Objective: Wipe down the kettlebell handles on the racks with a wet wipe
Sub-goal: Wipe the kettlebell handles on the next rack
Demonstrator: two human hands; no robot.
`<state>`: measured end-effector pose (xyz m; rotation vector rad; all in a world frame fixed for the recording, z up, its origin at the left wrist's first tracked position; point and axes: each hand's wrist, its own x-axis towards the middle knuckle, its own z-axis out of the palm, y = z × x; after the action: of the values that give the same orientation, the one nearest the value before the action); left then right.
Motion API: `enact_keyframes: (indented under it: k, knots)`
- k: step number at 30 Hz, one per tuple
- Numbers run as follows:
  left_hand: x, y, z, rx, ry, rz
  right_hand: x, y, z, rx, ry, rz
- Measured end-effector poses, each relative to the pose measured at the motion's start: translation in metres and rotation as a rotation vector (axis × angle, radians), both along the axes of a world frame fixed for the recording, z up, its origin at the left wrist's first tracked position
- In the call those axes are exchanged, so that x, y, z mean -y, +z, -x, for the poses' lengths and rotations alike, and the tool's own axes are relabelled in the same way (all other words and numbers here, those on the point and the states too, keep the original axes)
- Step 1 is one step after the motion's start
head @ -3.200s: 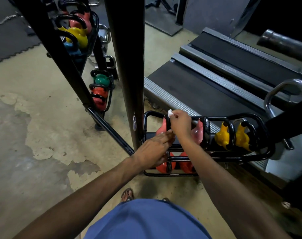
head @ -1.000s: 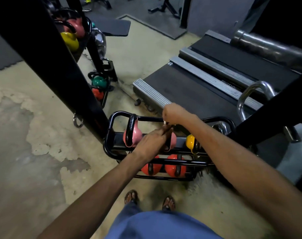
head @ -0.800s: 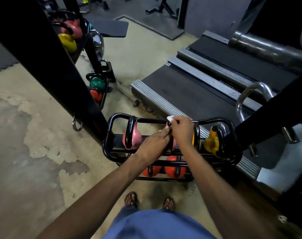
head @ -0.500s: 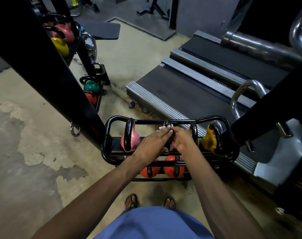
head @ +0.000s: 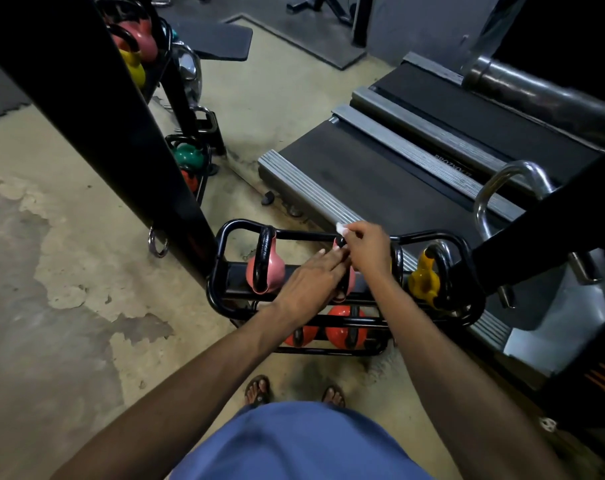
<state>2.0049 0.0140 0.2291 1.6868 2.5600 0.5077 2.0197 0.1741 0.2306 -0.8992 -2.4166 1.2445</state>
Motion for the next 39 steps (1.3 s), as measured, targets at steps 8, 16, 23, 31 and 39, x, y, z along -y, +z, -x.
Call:
enact_keyframes:
  k: [8,16,23,31,39]
  knots:
    - [0.007,0.006,-0.005,-0.104,0.033,-0.012,-0.018,0.046,0.048,0.549,0.912,-0.562]
    - [0.009,-0.005,-0.016,-0.112,0.051,-0.056,0.001,0.016,-0.01,0.006,0.301,-0.355]
    - [0.015,-0.018,-0.023,-0.079,0.081,-0.116,0.045,-0.004,-0.039,-0.15,-0.325,0.344]
    - [0.012,-0.018,-0.018,-0.062,0.097,-0.113,0.008,-0.018,-0.029,0.086,-0.079,1.068]
    - [0.012,-0.023,-0.015,-0.062,0.081,-0.137,0.018,-0.014,-0.021,-0.094,-0.308,0.9]
